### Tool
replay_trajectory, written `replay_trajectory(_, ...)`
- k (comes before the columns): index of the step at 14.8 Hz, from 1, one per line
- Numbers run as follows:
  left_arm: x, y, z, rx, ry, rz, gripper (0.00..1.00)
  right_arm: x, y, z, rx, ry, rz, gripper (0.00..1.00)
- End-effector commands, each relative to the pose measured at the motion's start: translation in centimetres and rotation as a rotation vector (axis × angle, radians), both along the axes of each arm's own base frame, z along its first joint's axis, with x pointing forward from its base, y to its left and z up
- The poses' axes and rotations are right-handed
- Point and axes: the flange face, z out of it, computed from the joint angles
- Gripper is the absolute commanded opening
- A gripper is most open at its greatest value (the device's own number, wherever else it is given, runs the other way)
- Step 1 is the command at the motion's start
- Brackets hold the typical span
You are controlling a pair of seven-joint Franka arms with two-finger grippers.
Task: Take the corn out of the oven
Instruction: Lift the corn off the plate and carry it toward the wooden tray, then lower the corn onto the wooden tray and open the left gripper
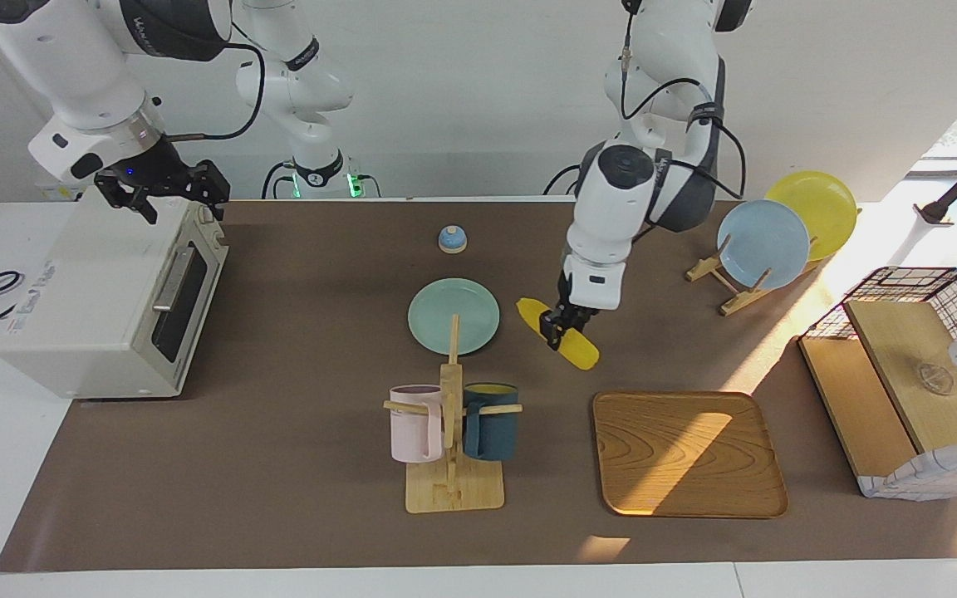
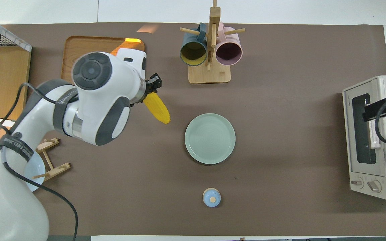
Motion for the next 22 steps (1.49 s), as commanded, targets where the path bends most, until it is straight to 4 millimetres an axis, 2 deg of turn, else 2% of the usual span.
replay_trajectory(1,5.3,6.6,0.0,-0.020,0.009,-0.208,0.00,0.2,-0.1,0.1,0.027,-0.001,-0.006,1.00)
replay_trajectory(2,7.2,8.2,-0.6,-0.025,0.034,-0.250,0.00,0.2,-0.2,0.1,0.028,-0.004,-0.008,1.00)
replay_trajectory(4,11.2,9.6,-1.6,-0.015,0.039,-0.328,0.00,0.2,-0.3,0.1,0.028,-0.006,-0.011,1.00)
replay_trajectory(7,15.5,11.7,-5.5,-0.001,-0.005,-0.442,0.00,0.2,-0.5,0.1,0.028,-0.006,-0.016,1.00)
replay_trajectory(10,16.6,12.7,-7.3,0.013,-0.047,-0.501,0.00,0.2,-0.7,0.1,0.027,-0.006,-0.019,1.00)
replay_trajectory(12,16.8,12.7,-9.0,0.020,-0.047,-0.520,0.00,0.2,-0.7,0.1,0.028,-0.006,-0.019,1.00)
replay_trajectory(14,16.9,12.7,-10.0,0.022,-0.045,-0.536,0.00,0.2,-0.6,0.1,0.027,-0.006,-0.017,1.00)
replay_trajectory(18,16.9,13.0,-10.3,0.031,-0.040,-0.535,0.00,0.2,-0.5,0.1,0.026,-0.008,-0.017,1.00)
replay_trajectory(19,16.9,13.0,-10.2,0.031,-0.040,-0.535,0.18,0.2,-0.3,0.1,0.026,-0.008,-0.012,1.00)
replay_trajectory(20,16.8,13.0,-10.0,0.030,-0.037,-0.534,0.99,0.3,-0.1,0.1,0.026,-0.008,-0.011,1.00)
replay_trajectory(21,16.8,13.3,-9.2,0.033,-0.040,-0.532,1.00,0.5,0.1,0.0,0.025,-0.023,-0.006,1.00)
replay_trajectory(22,16.6,13.4,-6.5,0.033,-0.068,-0.529,1.00,0.5,0.3,0.0,0.023,-0.032,-0.019,1.00)
